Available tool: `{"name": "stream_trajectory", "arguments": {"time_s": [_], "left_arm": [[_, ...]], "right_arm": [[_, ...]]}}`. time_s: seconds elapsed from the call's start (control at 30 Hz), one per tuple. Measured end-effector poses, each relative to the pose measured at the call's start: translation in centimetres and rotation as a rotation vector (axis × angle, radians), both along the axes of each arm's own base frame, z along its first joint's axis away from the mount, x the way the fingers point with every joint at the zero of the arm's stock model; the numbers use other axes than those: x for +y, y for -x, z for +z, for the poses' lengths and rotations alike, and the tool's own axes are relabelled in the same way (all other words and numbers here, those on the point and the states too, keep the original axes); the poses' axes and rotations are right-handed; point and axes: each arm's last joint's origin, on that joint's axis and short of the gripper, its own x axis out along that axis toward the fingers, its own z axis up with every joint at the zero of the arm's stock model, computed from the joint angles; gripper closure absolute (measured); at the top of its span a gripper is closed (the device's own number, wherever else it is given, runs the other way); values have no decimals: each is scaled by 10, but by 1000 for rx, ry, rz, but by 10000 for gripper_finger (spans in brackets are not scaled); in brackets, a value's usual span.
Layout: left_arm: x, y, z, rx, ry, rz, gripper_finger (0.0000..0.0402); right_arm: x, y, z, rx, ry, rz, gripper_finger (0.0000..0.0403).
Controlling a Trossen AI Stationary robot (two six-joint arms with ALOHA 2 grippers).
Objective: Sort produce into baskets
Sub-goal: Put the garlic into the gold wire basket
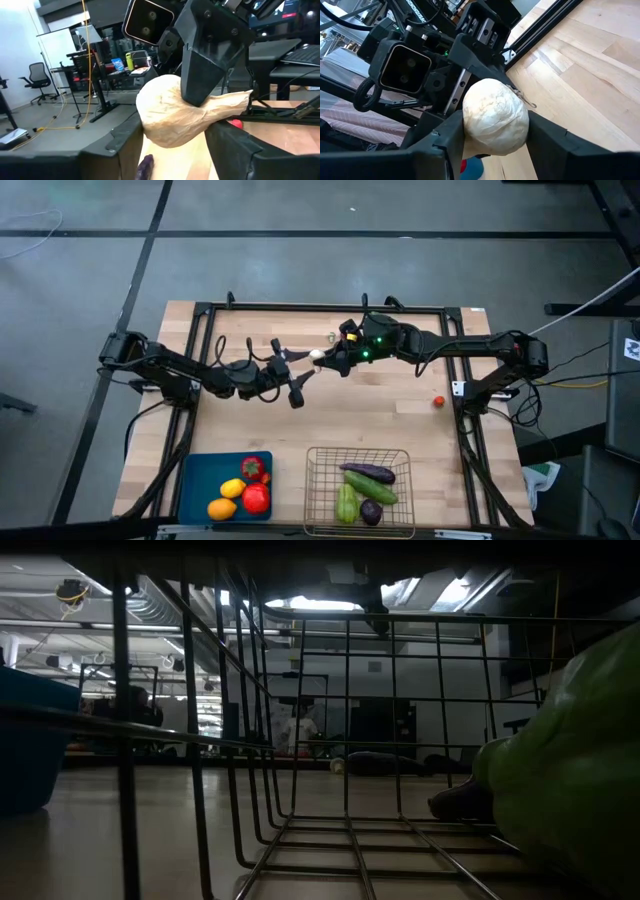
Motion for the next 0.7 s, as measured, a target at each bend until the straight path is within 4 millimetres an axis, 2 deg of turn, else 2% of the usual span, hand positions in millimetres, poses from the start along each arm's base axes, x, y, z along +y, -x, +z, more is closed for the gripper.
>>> {"name": "stream_trajectory", "arguments": {"time_s": [0.17,0.5,0.7], "left_arm": [[0,0,0,0,1,1,223],[0,0,0,-4,5,-7,223],[0,0,0,-20,34,-13,222]], "right_arm": [[0,0,0,0,1,-4,202],[-1,0,0,2,13,-20,143],[-2,0,1,-21,75,7,123]]}}
